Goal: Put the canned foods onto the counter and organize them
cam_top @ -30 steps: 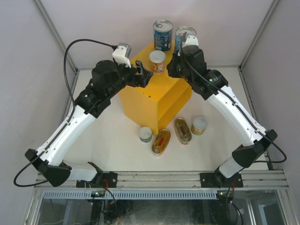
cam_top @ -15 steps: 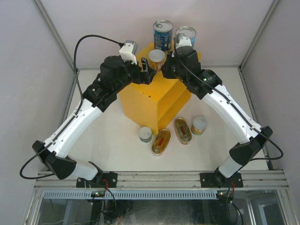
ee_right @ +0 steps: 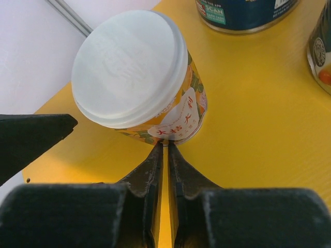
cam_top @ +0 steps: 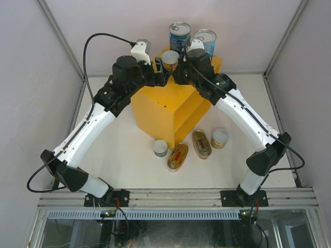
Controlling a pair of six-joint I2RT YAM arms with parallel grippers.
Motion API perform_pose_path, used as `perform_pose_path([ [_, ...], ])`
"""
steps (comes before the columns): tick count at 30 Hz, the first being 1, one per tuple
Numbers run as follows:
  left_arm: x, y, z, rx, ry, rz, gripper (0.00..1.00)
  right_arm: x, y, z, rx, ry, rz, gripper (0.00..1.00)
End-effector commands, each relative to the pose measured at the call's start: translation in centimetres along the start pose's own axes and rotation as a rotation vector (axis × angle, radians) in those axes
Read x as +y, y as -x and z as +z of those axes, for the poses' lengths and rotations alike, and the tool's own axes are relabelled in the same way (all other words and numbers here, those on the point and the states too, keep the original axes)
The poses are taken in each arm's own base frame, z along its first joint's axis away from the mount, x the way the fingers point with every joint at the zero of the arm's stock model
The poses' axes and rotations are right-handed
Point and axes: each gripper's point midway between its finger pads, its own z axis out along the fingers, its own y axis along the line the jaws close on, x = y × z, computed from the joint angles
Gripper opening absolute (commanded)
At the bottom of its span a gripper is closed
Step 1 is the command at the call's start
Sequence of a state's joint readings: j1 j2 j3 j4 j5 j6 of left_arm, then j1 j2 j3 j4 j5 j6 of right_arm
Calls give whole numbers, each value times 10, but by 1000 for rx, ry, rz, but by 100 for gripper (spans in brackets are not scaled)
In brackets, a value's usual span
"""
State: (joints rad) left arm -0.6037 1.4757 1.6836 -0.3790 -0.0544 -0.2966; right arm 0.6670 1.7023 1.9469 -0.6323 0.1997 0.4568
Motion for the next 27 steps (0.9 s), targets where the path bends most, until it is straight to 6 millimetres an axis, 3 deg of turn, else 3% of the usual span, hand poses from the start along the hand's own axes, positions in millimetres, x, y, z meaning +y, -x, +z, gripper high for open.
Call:
perform_pose_path([
  [1,3,30,-1,-77,12,-28,79,15,33,-2,-93,53,28,6],
  [15,21,34,-1,-94,39,-45,79,27,39,18,-96,66,29,7],
  [27,27,35,-15,-111,43,-45,79,28,41,36,-93,59,23,6],
])
